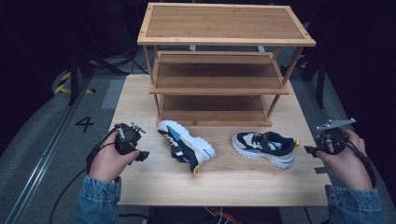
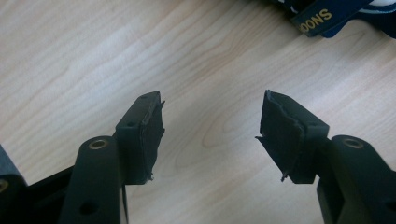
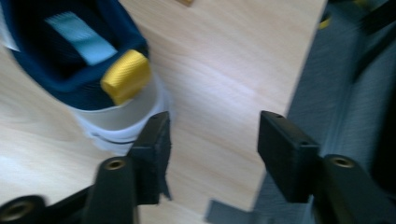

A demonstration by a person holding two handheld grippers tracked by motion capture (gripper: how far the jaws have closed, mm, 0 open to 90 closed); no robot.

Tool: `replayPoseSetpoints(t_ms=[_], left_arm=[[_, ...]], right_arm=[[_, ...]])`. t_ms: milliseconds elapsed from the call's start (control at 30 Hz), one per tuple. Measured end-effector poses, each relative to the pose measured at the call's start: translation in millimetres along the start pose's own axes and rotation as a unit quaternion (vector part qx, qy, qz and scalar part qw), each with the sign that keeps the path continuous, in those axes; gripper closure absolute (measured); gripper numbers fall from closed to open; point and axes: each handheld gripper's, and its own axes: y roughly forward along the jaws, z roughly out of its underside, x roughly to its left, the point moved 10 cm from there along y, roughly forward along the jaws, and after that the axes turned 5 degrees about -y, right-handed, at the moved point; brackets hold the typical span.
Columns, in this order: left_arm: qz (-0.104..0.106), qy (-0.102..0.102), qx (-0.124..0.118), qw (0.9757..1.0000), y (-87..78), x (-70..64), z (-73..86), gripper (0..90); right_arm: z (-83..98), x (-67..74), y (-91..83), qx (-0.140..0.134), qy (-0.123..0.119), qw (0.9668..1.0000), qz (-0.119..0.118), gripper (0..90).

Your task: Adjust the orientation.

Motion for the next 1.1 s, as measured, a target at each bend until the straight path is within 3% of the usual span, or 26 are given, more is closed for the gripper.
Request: replayPoseSetpoints(t_ms=[33, 233, 367, 433, 467, 567, 633, 767, 867, 1100], left_arm=[[-0.001, 0.003, -0.003, 1.0000, -1.4, -0.4, -1.1, 44.2], [0.006, 0.025, -0.021, 0.9995, -6.8, -8.4, -10.4, 47.4], [0.016, 0.034, -0.035, 0.9987, -8.9, -18.4, -19.0, 49.0], [0.021, 0.038, -0.041, 0.9982, -10.2, -25.3, -24.4, 50.3], [0.026, 0.044, -0.043, 0.9978, -10.5, -29.5, -27.2, 50.7], [0.045, 0.055, -0.051, 0.9962, -10.2, -42.1, -36.4, 52.0], [0.057, 0.061, -0.056, 0.9950, -8.8, -50.0, -42.4, 55.1], [0.068, 0.076, -0.058, 0.9931, -4.8, -62.2, -50.6, 64.9], [0.074, 0.083, -0.074, 0.9911, -4.6, -70.6, -59.0, 73.7], [0.084, 0.114, -0.095, 0.9854, 2.7, -90.2, -77.7, 82.7]], right_arm=[[0.5, -2.3, 0.9, -0.006, 0.031, 0.9995, 0.000, 49.1], [3.9, -2.2, 0.0, -0.007, 0.045, 0.9989, -0.008, 54.7], [-1.4, 2.2, -3.9, -0.042, 0.064, 0.9968, -0.022, 54.7], [-1.3, 3.8, -4.1, -0.049, 0.059, 0.9967, -0.023, 54.6], [-1.1, 3.6, -4.0, -0.056, 0.052, 0.9968, -0.022, 54.5], [3.5, 4.3, -5.1, -0.051, 0.060, 0.9967, -0.021, 56.8], [6.1, 3.1, -9.3, -0.049, 0.067, 0.9965, -0.010, 64.7], [6.1, 6.0, -18.7, -0.064, 0.078, 0.9948, -0.012, 73.8], [7.6, 8.3, -21.4, -0.067, 0.077, 0.9946, -0.016, 75.3], [21.4, 9.4, -18.2, -0.054, 0.079, 0.9953, -0.016, 75.3]])
